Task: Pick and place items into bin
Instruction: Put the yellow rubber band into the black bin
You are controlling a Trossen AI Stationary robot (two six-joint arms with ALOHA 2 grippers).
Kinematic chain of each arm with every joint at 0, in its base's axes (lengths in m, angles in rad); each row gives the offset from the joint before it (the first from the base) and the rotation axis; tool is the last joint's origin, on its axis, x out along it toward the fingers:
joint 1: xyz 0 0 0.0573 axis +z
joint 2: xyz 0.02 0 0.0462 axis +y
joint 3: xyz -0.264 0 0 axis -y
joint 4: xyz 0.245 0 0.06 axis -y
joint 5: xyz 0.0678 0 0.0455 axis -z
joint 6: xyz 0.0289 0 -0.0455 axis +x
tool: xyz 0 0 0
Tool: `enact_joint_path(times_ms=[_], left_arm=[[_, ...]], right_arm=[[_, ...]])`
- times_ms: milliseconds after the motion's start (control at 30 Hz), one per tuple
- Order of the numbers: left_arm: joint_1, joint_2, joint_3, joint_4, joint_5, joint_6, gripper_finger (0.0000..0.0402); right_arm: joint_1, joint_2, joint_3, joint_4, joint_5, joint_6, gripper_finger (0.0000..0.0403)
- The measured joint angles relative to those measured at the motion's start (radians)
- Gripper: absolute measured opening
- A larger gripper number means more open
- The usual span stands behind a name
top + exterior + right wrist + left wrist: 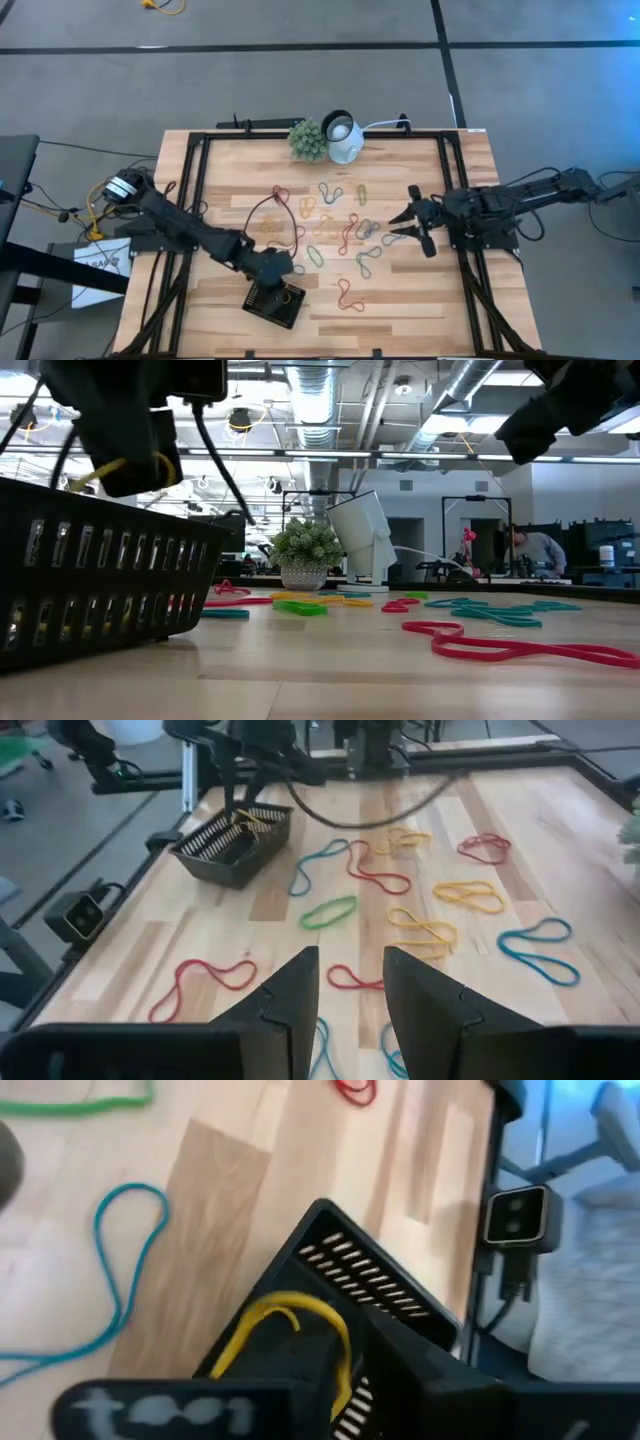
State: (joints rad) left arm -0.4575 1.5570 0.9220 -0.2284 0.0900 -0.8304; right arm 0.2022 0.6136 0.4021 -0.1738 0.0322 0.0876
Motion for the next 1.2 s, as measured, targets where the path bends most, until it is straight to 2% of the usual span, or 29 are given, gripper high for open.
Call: enact_joint_path(times_ms=[100, 367, 467, 533, 667, 800, 933, 1067, 1200], left_arm=[[0.006, 0.0, 0.0, -0.014, 0.051, -0.011, 0.0072], [0.01, 0.0, 0.0, -0.075, 0.104, -0.047, 0.0139], [0.034, 0.0, 0.0, -0.032, 0.1, -0.073, 0.0144], [0.052, 0.0, 0.003, -0.024, 0.102, -0.018, 0.0141], [0.111, -0.003, 0.075, -0.205, 0.112, 0.108, 0.0126], [0.173, -0.005, 0.201, -0.492, -0.003, 0.278, 0.0109], [0.215, -0.006, 0.277, -0.736, -0.215, 0.405, 0.0095], [0.26, -0.006, 0.277, -0.945, -0.342, 0.415, 0.0085], [0.313, -0.03, 0.233, -1.071, -0.387, 0.423, 0.0079]], right_arm=[[-0.002, 0.01, 0.001, -0.004, 0.0, -0.001, 0.0107], [-0.002, 0.01, 0.001, 0.003, 0.0, -0.001, 0.0107], [-0.002, 0.01, 0.001, 0.003, 0.006, -0.007, 0.0107], [-0.002, 0.01, 0.001, -0.003, 0.032, -0.008, 0.0107], [-0.002, 0.034, 0.001, -0.01, 0.095, -0.011, 0.0107], [-0.002, 0.066, 0.001, -0.005, 0.104, -0.036, 0.0107], [-0.002, 0.098, 0.001, -0.005, 0.103, -0.036, 0.0107], [-0.002, 0.127, 0.001, -0.005, 0.101, -0.036, 0.0107], [-0.002, 0.154, 0.001, -0.005, 0.101, -0.036, 0.0107]])
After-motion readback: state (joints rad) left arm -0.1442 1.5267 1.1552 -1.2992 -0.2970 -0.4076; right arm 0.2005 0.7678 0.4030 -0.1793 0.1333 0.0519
